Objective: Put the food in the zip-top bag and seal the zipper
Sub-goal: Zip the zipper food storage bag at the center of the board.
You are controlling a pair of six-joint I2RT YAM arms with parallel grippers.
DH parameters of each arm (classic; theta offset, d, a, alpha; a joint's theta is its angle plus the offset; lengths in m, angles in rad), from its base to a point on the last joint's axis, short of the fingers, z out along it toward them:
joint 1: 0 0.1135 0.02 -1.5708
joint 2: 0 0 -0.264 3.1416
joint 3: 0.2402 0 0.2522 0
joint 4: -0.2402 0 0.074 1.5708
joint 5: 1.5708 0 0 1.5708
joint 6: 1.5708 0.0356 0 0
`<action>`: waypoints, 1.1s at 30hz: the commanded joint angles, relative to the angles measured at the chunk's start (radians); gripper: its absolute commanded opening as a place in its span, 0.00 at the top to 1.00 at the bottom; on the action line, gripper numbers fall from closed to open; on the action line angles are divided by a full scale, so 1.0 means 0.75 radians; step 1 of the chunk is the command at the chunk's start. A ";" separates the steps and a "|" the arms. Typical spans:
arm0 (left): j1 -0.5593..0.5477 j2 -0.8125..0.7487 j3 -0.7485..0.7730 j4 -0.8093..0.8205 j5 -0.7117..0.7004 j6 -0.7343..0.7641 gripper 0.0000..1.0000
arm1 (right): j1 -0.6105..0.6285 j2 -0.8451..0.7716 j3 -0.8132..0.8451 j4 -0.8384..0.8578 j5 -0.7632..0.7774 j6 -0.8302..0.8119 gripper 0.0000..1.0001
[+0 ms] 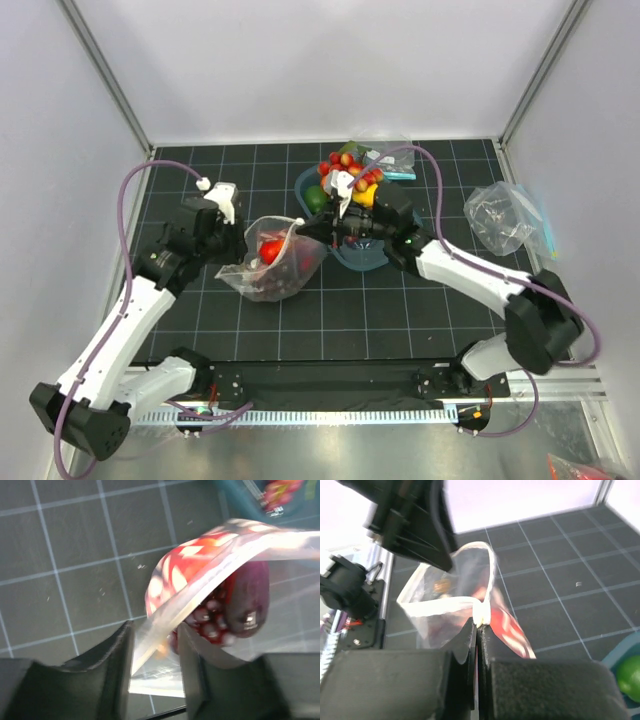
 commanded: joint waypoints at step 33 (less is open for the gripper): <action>-0.337 0.037 0.188 0.418 0.853 0.646 0.23 | 0.104 -0.549 -0.037 -0.718 0.289 0.014 0.99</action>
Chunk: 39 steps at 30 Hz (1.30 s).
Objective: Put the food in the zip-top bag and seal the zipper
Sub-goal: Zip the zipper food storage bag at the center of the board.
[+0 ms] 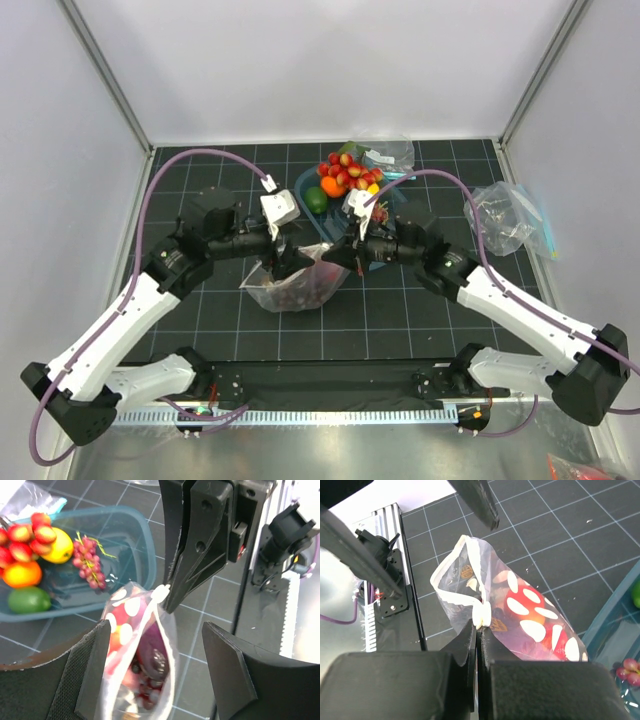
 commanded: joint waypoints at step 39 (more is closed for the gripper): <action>-0.089 -0.113 -0.269 0.239 0.053 0.207 1.00 | 0.016 -0.126 -0.126 0.154 -0.032 -0.069 0.66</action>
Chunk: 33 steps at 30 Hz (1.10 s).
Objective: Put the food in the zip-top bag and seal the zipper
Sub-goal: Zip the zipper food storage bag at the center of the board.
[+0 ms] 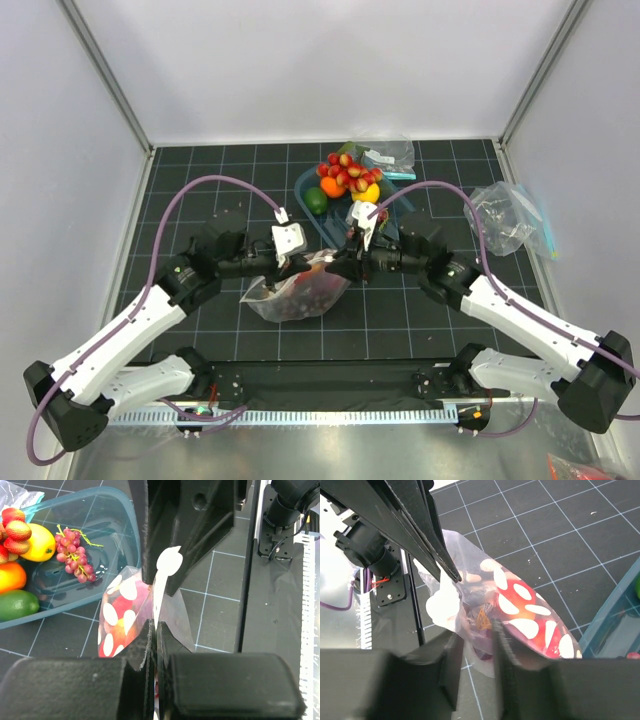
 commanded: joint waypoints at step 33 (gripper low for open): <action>-0.006 0.018 0.115 0.237 0.273 -0.047 0.67 | 0.082 -0.036 0.137 -0.032 -0.009 0.090 0.99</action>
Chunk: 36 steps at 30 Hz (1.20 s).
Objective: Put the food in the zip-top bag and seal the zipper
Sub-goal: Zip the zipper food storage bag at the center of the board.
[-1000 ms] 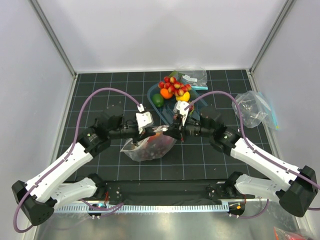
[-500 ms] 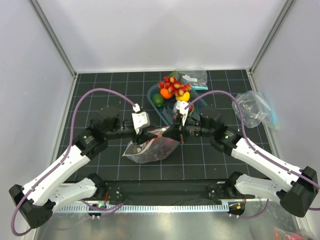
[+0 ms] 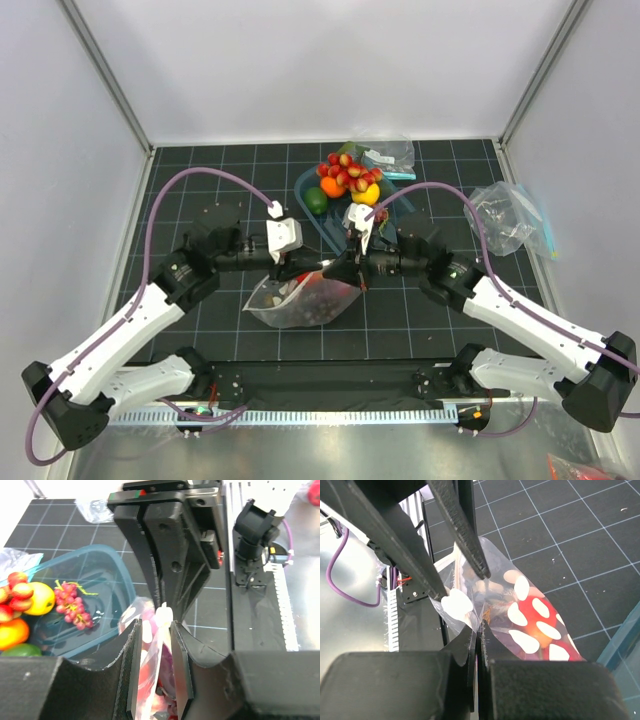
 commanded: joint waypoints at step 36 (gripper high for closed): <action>-0.017 -0.020 -0.008 0.013 -0.131 -0.033 1.00 | 0.018 -0.409 -0.147 0.252 0.476 0.039 0.99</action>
